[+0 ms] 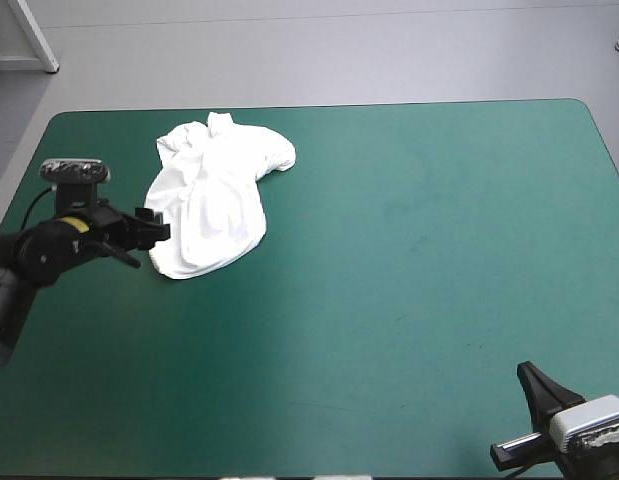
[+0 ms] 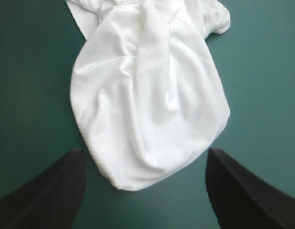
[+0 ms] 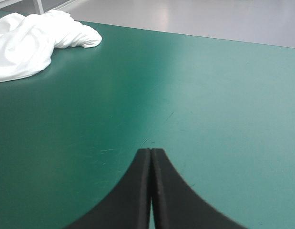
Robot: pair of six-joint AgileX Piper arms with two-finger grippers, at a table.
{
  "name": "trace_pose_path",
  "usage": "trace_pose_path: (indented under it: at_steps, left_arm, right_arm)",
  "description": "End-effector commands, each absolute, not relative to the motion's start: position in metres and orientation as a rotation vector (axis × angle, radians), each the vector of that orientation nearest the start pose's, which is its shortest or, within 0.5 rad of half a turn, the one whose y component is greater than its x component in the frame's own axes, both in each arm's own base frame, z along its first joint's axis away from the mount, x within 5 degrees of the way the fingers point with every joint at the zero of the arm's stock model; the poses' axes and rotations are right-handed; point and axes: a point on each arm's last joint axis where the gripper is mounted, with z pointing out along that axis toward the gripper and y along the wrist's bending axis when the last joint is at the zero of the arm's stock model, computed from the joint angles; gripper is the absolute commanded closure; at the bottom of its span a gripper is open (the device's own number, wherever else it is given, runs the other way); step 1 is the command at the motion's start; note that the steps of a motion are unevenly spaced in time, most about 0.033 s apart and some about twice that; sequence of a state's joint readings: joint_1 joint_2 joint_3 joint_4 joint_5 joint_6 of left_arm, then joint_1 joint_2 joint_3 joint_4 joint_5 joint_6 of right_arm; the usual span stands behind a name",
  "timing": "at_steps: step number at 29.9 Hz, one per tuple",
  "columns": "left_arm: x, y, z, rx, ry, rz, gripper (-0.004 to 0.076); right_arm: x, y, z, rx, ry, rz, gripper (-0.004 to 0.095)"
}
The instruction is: Fold the cloth
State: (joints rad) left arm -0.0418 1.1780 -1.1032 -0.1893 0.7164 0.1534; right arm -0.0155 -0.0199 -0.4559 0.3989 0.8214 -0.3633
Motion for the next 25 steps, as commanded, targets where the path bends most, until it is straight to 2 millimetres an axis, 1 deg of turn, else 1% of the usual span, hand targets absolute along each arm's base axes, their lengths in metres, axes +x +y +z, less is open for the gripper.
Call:
trace_pose_path:
  at_steps: [1,4,5,8,10,11,12,14,16,19,21,23,25]
  left_arm:
    - [0.285,-0.027,0.383,0.154,2.231,-0.197,0.0205]
    - [0.319,-0.03,0.383,0.162,2.258,-0.206,0.0205]
    - [0.332,-0.031,0.382,0.165,2.271,-0.213,0.0205]
    - [0.362,-0.035,0.374,0.179,2.289,-0.246,0.0205]
    - [0.381,-0.038,0.364,0.188,2.3,-0.275,0.0205]
    - [0.393,-0.039,0.356,0.184,2.316,-0.283,0.0205]
    - [0.4,-0.039,0.35,0.183,2.328,-0.284,0.0205]
    - [0.415,-0.039,0.334,0.186,2.352,-0.279,0.0205]
    - [0.431,-0.04,0.314,0.197,2.388,-0.276,0.0205]
    - [0.448,-0.045,0.285,0.212,2.429,-0.273,0.0205]
    - [0.455,-0.049,0.268,0.21,2.451,-0.289,0.0205]
    - [0.458,-0.058,0.257,0.254,2.466,-0.316,0.0205]
    - [0.458,-0.068,0.252,0.312,2.47,-0.319,0.022]
  right_arm:
    - [0.002,0.025,0.302,-0.247,1.67,0.169,0.0918]
    - [0.002,0.025,0.302,-0.255,1.667,0.168,0.0894]
    - [0.002,0.025,0.302,-0.255,1.667,0.168,0.0879]
    - [0.002,0.025,0.302,-0.255,1.667,0.168,0.0827]
    - [0.002,0.025,0.302,-0.255,1.667,0.168,0.08]
    - [0.002,0.025,0.302,-0.255,1.667,0.168,0.0787]
    - [0.002,0.025,0.302,-0.255,1.667,0.168,0.0777]
    - [0.002,0.025,0.302,-0.255,1.667,0.168,0.0753]
    - [0.002,0.025,0.302,-0.256,1.668,0.168,0.0735]
    - [0.002,0.025,0.302,-0.256,1.668,0.168,0.0727]
    - [0.002,0.025,0.302,-0.256,1.668,0.172,0.0727]
    - [0.002,0.025,0.302,-0.256,1.668,0.172,0.0727]
    - [0.002,0.025,0.302,-0.256,1.668,0.172,0.0727]
